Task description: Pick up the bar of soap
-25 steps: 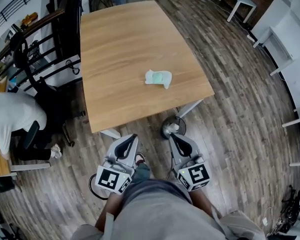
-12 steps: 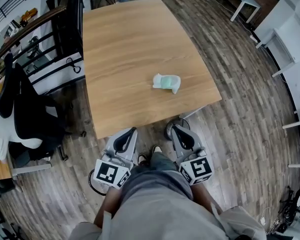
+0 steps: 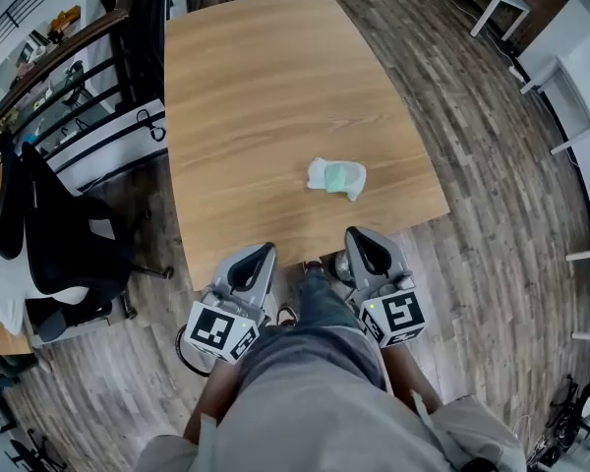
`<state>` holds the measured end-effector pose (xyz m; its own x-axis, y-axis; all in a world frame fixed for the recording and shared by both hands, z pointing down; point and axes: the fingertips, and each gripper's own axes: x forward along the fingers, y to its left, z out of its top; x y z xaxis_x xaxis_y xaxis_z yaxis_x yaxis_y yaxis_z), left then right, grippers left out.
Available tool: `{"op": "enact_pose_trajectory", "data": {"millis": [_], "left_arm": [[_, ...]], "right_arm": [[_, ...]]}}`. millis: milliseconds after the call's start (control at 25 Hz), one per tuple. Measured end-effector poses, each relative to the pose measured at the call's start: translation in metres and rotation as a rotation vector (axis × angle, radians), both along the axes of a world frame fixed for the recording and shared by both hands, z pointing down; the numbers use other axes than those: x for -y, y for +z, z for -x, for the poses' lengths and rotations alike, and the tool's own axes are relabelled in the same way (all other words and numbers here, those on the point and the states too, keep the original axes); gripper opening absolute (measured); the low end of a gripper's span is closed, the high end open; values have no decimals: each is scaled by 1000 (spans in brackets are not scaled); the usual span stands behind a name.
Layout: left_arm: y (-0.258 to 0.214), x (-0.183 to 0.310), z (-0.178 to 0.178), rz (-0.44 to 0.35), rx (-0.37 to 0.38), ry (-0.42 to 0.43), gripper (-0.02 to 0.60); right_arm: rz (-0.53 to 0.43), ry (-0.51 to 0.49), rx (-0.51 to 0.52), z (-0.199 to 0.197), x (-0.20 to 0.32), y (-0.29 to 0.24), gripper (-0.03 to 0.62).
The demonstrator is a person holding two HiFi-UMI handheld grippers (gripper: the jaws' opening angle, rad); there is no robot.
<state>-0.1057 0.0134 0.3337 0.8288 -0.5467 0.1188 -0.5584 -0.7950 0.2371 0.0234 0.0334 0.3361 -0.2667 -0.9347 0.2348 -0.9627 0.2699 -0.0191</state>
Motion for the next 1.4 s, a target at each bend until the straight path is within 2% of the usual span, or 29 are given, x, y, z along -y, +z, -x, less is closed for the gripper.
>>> {"op": "enact_pose_trajectory", "data": {"millis": [360,520,720,1000,1160,1280,1400], "left_arm": [[37,56,-75,133,-14,47,3],[59,76,-108,198,1,57,3],[101,96,-140,329,3,52,3],[152,107,-150,542,-48,16,5],[174,106,-147,637,-84,3,5],[182,98,-145,715,-145,-1,5],[188,88,-146,807,-239,-20,6]], "right_arm": [[64,-57,-26,-64,77,23,2],[109,-130,-53,-80,115,43,2],[175,-251,-94,-88,157,79,2],[292,-402,-164,-82,188,131,2],[343,-469,-209,-75,193,152,2],[399,-528,-242,-69,189,169,2],[439,-567,-286,-67,183,181,2]]}}
